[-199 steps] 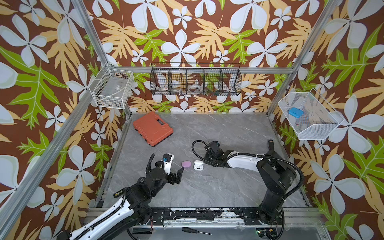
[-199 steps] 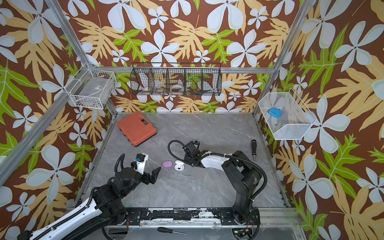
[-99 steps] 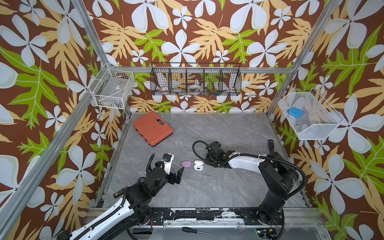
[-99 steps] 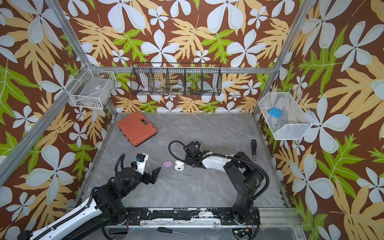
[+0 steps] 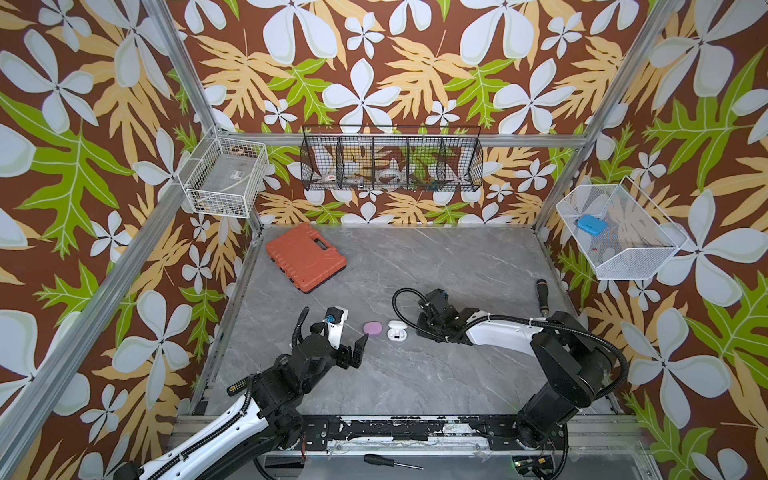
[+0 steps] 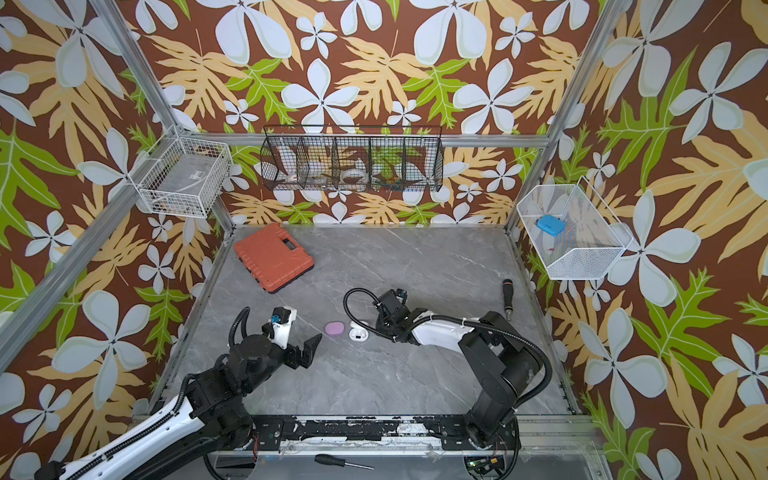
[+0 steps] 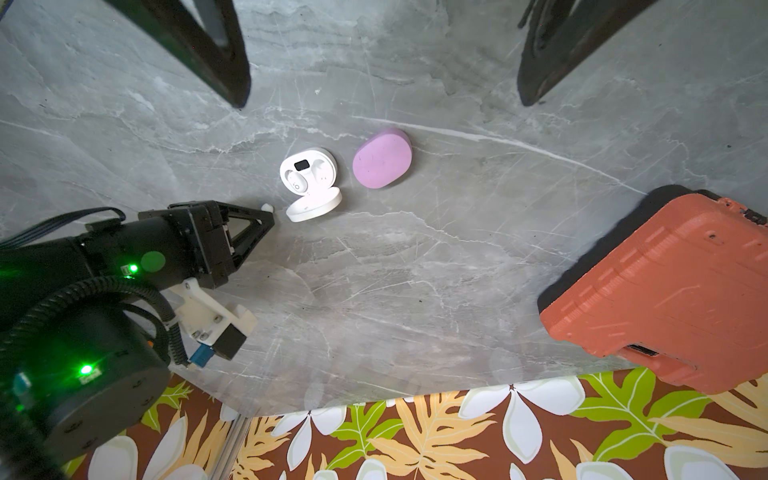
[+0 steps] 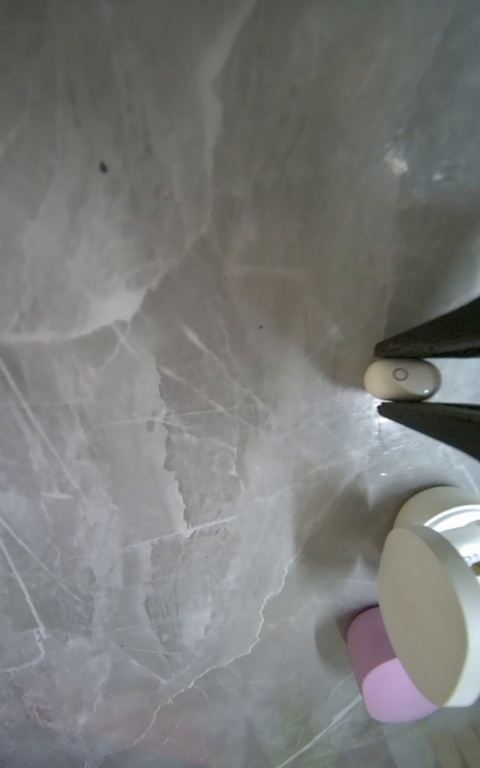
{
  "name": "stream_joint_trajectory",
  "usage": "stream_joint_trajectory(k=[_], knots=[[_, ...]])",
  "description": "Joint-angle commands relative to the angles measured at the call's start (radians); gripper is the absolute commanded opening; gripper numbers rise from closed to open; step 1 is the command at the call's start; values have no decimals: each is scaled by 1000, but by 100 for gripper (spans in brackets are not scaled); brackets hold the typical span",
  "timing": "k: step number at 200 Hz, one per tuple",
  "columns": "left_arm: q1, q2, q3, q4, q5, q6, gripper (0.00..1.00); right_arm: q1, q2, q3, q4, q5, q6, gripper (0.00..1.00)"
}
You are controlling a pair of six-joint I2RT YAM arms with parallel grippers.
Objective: Insert the wireless bluetooth earbuds into the charging case
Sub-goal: 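Lift the grasped white earbud off the table with the right gripper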
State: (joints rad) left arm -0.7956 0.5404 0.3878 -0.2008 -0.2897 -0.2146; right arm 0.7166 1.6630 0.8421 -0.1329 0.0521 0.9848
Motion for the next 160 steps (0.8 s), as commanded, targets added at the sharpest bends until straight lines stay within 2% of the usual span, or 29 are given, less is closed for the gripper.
stream_joint_trajectory(k=[1,74,160], knots=[[1,-2,3,28,-2,0,100,6,-26,-22,18,-14,15,18],[1,-8,1,27,-1,0,100,53,-119,-82,23,-5,42,18],[2,-8,2,28,3,1,100,125,-152,-134,47,17,81,18]])
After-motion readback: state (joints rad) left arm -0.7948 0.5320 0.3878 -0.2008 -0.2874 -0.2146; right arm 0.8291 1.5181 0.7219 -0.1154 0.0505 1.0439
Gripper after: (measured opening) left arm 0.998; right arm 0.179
